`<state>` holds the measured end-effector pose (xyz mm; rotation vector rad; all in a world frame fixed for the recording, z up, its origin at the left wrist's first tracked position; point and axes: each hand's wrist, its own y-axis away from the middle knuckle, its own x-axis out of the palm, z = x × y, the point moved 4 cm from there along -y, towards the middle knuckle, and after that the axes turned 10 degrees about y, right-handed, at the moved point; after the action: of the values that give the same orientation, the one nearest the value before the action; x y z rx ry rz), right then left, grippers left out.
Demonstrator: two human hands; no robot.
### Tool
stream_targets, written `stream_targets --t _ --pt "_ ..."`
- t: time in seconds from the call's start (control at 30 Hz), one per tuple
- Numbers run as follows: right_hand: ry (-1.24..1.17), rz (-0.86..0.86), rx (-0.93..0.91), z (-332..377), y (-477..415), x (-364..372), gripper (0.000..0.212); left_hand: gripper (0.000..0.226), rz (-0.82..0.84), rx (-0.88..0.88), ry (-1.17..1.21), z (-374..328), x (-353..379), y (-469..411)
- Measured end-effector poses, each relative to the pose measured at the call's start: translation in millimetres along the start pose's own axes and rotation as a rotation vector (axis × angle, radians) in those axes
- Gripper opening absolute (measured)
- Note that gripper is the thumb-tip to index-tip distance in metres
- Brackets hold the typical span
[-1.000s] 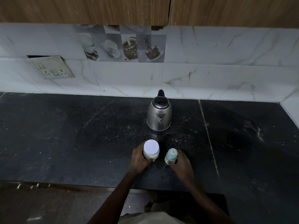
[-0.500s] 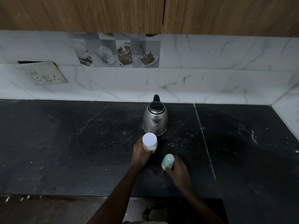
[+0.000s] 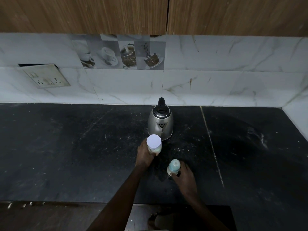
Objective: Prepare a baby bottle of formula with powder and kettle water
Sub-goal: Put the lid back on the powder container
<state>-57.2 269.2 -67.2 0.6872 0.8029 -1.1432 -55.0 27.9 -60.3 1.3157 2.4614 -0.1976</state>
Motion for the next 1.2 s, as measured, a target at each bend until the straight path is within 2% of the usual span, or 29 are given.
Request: stream_targets --t 0.7,1.2 --pt "-0.005 -0.012 -0.031 24 -66 6 0.059 0.083 0.049 0.058 -0.033 -10 -3 -3" --pt "-0.009 0.064 0.010 46 -113 8 0.057 0.083 0.090 0.074 -0.050 -7 -4 -9"
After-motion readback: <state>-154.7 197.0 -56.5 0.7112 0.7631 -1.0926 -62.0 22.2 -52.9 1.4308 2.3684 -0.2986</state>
